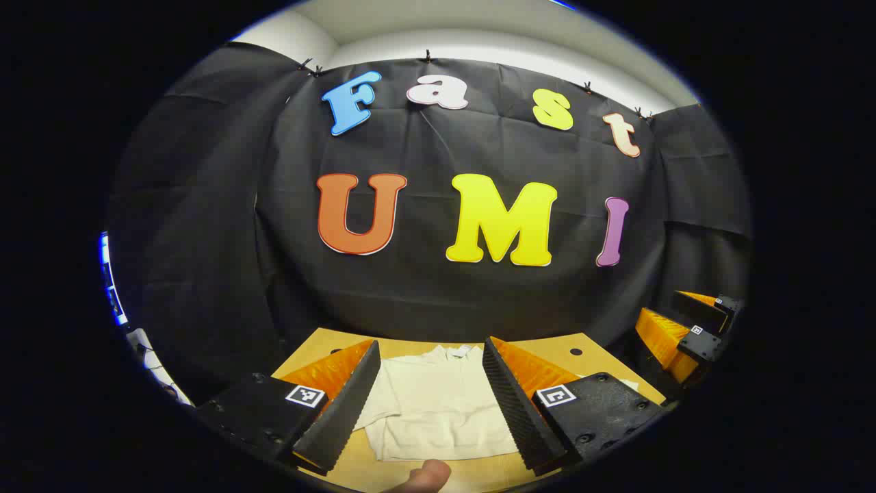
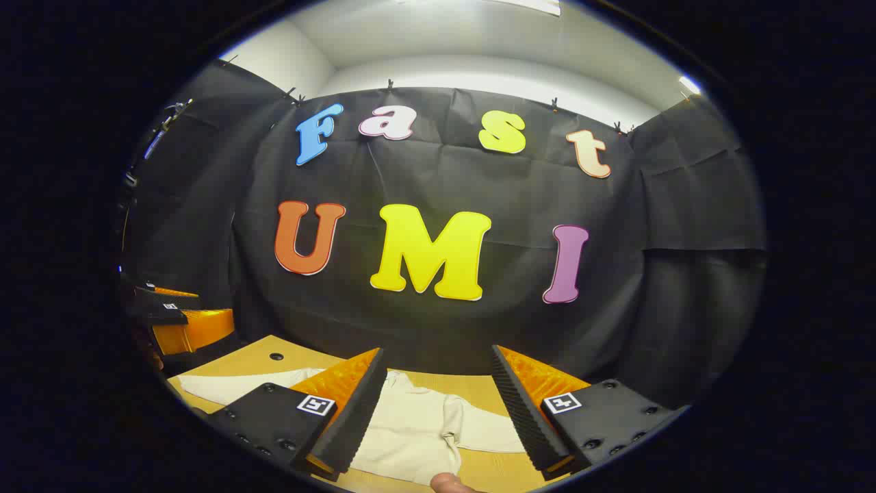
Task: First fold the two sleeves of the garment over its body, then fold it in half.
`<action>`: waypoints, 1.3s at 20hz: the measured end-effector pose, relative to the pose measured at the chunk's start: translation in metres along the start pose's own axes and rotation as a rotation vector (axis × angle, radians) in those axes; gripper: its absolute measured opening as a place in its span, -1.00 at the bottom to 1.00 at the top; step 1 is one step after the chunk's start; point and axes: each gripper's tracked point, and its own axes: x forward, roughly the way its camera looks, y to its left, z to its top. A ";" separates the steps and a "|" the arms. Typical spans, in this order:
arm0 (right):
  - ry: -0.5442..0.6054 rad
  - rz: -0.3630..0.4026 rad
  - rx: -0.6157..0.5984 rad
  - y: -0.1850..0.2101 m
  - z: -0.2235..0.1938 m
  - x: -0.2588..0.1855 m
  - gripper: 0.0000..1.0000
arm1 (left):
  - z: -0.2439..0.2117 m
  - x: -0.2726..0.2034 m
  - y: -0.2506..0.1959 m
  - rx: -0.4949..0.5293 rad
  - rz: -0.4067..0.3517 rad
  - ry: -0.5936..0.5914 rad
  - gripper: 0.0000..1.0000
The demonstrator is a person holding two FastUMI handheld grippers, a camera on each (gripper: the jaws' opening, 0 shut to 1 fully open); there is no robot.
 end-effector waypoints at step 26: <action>0.031 0.019 0.039 -0.041 -0.028 0.041 0.89 | 0.001 0.029 -0.038 0.048 0.010 -0.018 0.92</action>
